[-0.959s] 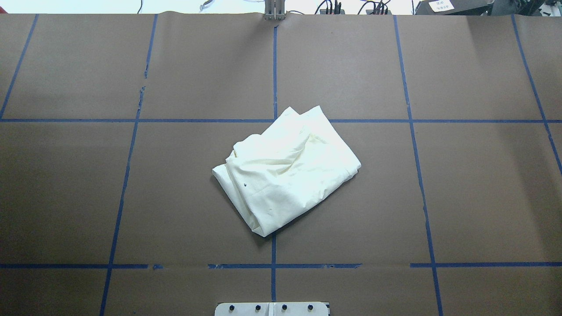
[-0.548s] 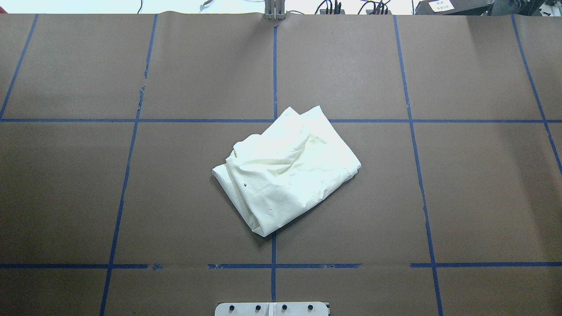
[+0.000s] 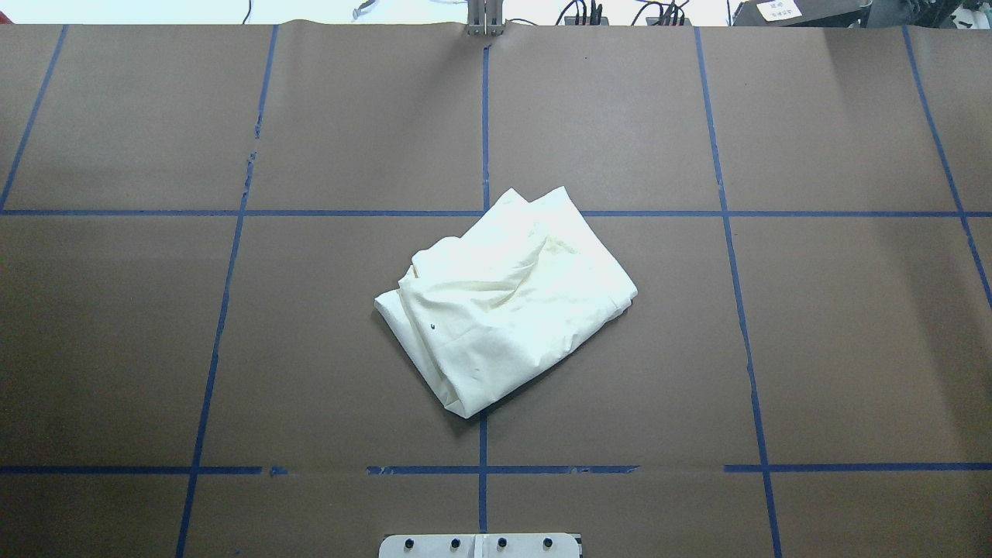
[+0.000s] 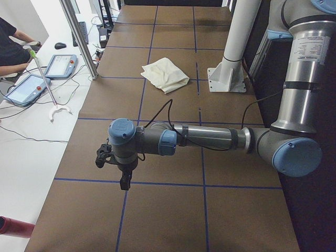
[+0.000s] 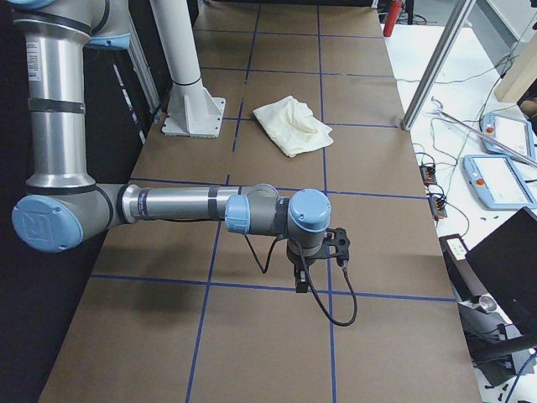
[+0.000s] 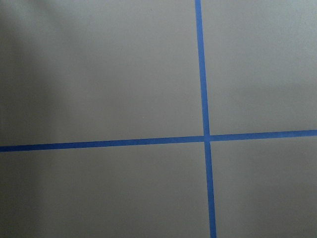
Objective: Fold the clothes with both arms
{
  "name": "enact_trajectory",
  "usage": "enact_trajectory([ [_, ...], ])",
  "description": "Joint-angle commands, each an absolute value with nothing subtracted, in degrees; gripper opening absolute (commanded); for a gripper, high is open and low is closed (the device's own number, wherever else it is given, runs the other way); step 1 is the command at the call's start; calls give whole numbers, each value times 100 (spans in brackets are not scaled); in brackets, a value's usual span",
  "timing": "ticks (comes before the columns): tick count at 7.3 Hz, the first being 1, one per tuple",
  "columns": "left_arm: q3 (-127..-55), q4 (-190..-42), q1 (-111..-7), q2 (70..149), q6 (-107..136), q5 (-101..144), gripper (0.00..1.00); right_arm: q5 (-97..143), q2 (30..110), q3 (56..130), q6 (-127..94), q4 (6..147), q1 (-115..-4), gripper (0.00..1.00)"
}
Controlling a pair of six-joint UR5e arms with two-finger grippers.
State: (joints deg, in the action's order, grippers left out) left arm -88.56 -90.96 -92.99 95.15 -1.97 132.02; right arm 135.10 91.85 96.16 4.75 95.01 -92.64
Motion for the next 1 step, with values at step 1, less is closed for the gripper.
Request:
enact_trajectory([
  [1, -8868, -9097, -9299, 9527, -193, 13210, 100, 13517, 9185, 9633, 466, 9501, -9264, 100],
])
